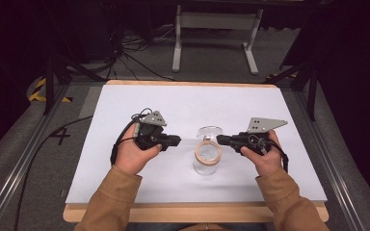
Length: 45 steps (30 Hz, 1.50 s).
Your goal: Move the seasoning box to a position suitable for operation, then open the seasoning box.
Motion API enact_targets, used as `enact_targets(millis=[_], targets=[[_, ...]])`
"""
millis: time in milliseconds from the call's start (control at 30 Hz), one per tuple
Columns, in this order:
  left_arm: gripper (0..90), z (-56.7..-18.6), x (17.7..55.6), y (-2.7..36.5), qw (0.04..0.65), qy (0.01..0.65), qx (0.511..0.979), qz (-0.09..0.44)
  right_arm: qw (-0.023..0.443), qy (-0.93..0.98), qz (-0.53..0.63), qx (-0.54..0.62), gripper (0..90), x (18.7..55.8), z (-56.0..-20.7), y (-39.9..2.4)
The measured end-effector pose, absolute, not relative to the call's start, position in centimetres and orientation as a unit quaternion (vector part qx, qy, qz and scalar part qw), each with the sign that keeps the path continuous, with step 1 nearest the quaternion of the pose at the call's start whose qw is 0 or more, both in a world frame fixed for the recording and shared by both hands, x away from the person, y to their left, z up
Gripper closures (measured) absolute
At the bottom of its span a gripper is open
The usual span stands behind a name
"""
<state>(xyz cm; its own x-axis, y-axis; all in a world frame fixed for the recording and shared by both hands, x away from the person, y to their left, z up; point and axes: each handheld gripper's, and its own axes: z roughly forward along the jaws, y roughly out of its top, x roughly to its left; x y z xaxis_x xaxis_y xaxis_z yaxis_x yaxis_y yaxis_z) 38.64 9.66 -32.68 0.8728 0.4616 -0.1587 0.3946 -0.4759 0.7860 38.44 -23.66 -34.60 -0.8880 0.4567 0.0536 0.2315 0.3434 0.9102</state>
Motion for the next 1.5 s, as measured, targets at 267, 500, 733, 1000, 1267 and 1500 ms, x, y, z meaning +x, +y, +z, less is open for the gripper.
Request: enact_targets(millis=[267, 500, 733, 1000, 1267, 1500], targets=[[85.0, -33.5, 38.3, 10.7, 0.444, 0.269, 0.854, 0.029, 0.111, 0.813, 0.526, 0.222, 90.0, 39.3, -35.3, -23.8], [85.0, -33.9, 38.6, 11.0, 0.444, 0.272, 0.853, 0.025, 0.121, 0.807, 0.526, 0.24, 90.0, 40.0, -35.7, -24.4], [84.7, -33.9, 38.7, 11.2, 0.446, 0.273, 0.852, 0.024, 0.123, 0.807, 0.526, 0.239, 90.0, 39.7, -35.7, -24.6], [83.4, -33.8, 38.9, 10.9, 0.448, 0.263, 0.854, 0.021, 0.13, 0.804, 0.531, 0.235, 90.0, 38.8, -34.8, -25.3], [80.4, -33.9, 39.3, 11.6, 0.443, 0.278, 0.852, 0.027, 0.141, 0.803, 0.526, 0.243, 90.0, 38.3, -33.7, -27.2], [78.8, -33.9, 39.4, 13.0, 0.445, 0.292, 0.846, 0.032, 0.15, 0.803, 0.511, 0.269, 88.0, 38.1, -33.0, -29.6]])
